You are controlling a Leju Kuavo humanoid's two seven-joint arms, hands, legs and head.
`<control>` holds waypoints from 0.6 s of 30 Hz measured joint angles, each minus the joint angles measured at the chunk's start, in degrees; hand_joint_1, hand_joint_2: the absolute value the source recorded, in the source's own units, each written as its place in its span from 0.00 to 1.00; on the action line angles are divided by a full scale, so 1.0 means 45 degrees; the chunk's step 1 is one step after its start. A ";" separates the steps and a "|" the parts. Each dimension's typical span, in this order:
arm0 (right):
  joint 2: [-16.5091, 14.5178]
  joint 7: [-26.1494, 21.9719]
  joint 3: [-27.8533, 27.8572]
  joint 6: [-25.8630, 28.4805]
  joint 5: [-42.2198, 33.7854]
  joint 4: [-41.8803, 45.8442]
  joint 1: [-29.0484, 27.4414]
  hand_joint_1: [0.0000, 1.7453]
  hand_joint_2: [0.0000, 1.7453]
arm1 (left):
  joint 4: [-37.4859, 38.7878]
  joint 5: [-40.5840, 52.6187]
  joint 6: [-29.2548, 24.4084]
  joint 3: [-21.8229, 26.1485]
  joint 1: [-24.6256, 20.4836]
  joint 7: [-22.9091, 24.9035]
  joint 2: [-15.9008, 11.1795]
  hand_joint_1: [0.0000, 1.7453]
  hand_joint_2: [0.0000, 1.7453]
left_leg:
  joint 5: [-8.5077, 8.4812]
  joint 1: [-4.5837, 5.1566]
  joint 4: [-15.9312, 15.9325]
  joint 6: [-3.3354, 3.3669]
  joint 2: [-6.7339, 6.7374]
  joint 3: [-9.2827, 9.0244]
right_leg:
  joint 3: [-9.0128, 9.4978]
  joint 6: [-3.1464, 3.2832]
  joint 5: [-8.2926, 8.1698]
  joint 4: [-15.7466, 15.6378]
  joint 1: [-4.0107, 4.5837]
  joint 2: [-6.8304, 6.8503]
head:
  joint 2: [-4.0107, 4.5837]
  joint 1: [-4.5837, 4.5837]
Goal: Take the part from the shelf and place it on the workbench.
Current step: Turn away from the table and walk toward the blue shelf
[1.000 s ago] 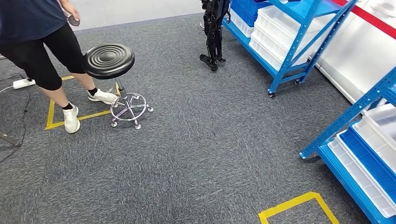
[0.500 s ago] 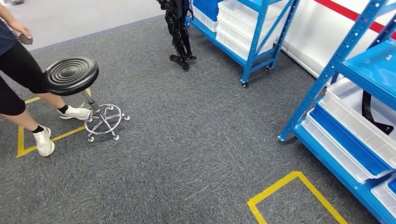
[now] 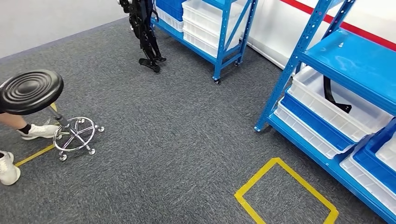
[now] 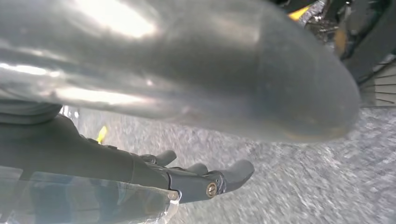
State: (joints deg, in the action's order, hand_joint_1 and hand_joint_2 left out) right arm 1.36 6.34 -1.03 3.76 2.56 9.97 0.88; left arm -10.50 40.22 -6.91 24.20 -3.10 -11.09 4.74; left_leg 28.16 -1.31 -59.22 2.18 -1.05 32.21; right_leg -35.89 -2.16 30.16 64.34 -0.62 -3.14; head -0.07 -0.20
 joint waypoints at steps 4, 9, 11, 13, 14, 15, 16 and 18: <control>-0.0004 0.0000 0.0000 0.0005 -0.0005 -0.0001 0.0009 0.00 0.00 | 0.0001 0.0000 0.0004 -0.0001 0.0022 0.0009 -0.0003 0.00 0.00 | 0.0062 0.0053 0.0015 0.0054 0.0707 -0.0016 | -0.1284 -0.0110 0.0823 0.2393 -0.0085 0.0559 | 0.0000 -0.0028; 0.0002 0.0000 0.0000 0.0010 -0.0019 -0.0002 -0.0006 0.00 0.00 | 0.0001 0.0000 0.0018 -0.0002 0.0019 0.0015 -0.0004 0.00 0.00 | 0.0276 0.0099 -0.0008 -0.0243 0.1321 -0.0225 | 0.0550 -0.0419 -0.0541 -0.1057 -0.0102 0.1375 | 0.0000 -0.0017; -0.0005 0.0000 0.0000 0.0010 -0.0032 -0.0001 0.0000 0.00 0.00 | -0.0001 0.0000 0.0027 -0.0005 -0.0018 0.0022 -0.0006 0.00 0.00 | 0.0362 0.0119 0.0022 -0.0401 0.1526 -0.0380 | 0.0640 -0.0225 -0.0617 -0.1201 -0.0003 0.1298 | 0.0000 0.0014; -0.0006 0.0000 0.0000 0.0010 -0.0039 -0.0006 -0.0011 0.00 0.00 | -0.0011 0.0001 0.0036 -0.0005 -0.0091 0.0026 0.0002 0.00 0.00 | 0.0503 0.0039 -0.0058 -0.0551 0.1434 -0.0475 | 0.0687 -0.0030 -0.0628 -0.1242 -0.0106 0.1050 | 0.0000 0.0033; -0.0002 0.0000 0.0000 0.0011 -0.0041 -0.0009 -0.0004 0.00 0.00 | -0.0015 0.0004 0.0041 -0.0005 -0.0117 0.0026 0.0007 0.00 0.00 | 0.0733 0.0006 -0.0365 -0.0604 0.1184 -0.0372 | 0.0718 0.0079 -0.0640 -0.1268 -0.0158 0.0930 | 0.0000 0.0056; -0.0002 0.0000 0.0000 0.0012 -0.0044 -0.0010 0.0007 0.00 0.00 | -0.0017 0.0006 0.0042 -0.0006 -0.0127 0.0027 0.0010 0.00 0.00 | 0.1037 -0.0017 -0.0832 -0.0634 0.0869 -0.0171 | 0.0765 0.0177 -0.0650 -0.1287 -0.0213 0.0832 | 0.0000 0.0074; -0.0002 0.0000 0.0000 0.0014 -0.0046 -0.0010 0.0016 0.00 0.00 | -0.0016 0.0010 0.0044 -0.0007 -0.0128 0.0028 0.0011 0.00 0.00 | 0.1356 -0.0015 -0.1360 -0.0629 0.0587 0.0075 | 0.0765 0.0242 -0.0646 -0.1285 -0.0191 0.0757 | 0.0000 0.0095; -0.0002 -0.0002 0.0000 0.0015 -0.0051 -0.0010 0.0020 0.00 0.00 | -0.0013 0.0016 0.0044 -0.0007 -0.0084 0.0067 0.0010 0.00 0.00 | 0.1958 -0.0012 -0.2708 -0.0612 0.0348 0.0762 | 0.0756 0.0336 -0.0643 -0.1282 -0.0136 0.0559 | 0.0000 0.0102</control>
State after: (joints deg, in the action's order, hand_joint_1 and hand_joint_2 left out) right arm 1.34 6.33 -1.03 3.83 2.33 9.92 0.98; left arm -10.56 40.29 -6.72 24.16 -3.48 -10.79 4.78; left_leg 36.98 -1.37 -71.40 -0.57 0.51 35.64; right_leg -32.49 -0.65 27.26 58.57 -1.23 -0.62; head -0.07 0.26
